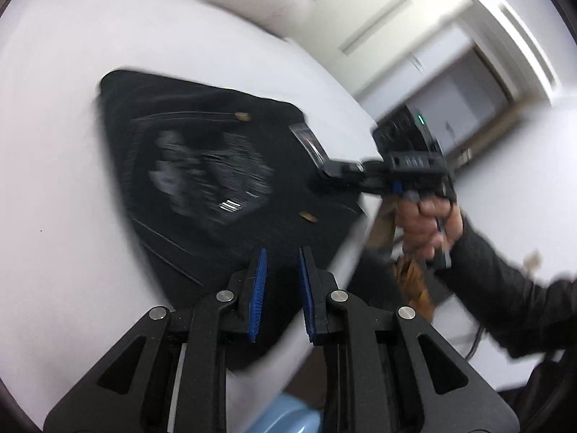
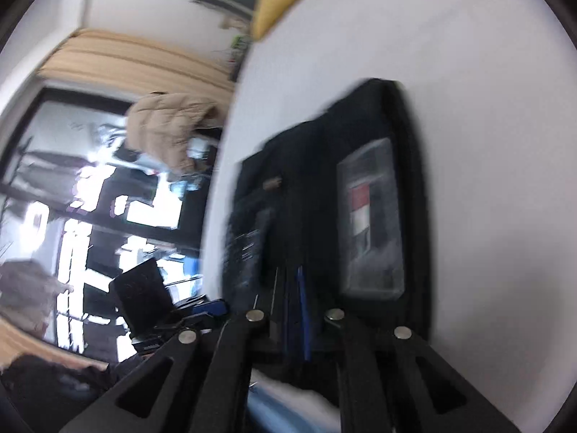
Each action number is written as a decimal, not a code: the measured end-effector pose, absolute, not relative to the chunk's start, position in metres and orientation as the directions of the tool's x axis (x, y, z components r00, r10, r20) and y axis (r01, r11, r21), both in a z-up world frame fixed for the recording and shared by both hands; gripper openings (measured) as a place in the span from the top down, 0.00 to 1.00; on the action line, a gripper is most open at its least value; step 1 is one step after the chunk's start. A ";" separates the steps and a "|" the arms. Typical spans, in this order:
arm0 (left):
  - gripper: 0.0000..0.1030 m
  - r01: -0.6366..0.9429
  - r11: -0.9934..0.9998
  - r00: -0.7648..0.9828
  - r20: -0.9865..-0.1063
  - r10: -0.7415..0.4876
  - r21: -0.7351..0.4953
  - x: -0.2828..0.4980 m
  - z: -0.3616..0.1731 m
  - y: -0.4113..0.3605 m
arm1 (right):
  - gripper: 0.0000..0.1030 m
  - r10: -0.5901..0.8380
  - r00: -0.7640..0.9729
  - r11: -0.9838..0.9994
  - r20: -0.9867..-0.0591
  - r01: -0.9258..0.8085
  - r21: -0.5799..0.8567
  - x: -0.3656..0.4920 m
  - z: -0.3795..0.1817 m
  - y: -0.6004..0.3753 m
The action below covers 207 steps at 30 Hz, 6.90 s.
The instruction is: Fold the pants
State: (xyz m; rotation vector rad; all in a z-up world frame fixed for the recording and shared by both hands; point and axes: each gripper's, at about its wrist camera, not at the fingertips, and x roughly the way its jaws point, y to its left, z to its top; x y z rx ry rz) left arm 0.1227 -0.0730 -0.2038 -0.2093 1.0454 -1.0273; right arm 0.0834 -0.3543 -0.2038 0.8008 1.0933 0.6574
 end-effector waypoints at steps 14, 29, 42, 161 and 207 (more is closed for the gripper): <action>0.91 0.587 0.565 0.117 -0.629 -0.768 -0.580 0.118 -0.199 -0.063 | 0.65 0.809 0.362 0.536 -0.463 -0.128 0.835 0.053 -0.204 -0.364; 0.16 0.239 0.700 0.237 -0.659 -0.714 -0.673 0.201 -0.230 -0.028 | 0.35 0.713 0.389 0.606 -0.584 0.077 0.791 0.131 -0.225 -0.404; 0.74 0.303 0.853 0.199 -0.847 -0.492 -0.424 0.217 -0.217 -0.081 | 0.79 0.540 0.320 0.805 -0.778 0.072 0.588 0.150 -0.206 -0.351; 0.00 -0.043 0.999 0.693 -0.720 0.043 0.018 0.052 -0.020 0.090 | 0.00 0.015 0.816 0.998 -0.578 0.025 0.061 0.024 0.014 -0.146; 0.00 -0.050 0.999 0.673 -0.738 0.046 0.017 0.061 -0.039 0.083 | 0.00 0.032 0.787 0.998 -0.616 0.004 0.057 0.031 0.001 -0.141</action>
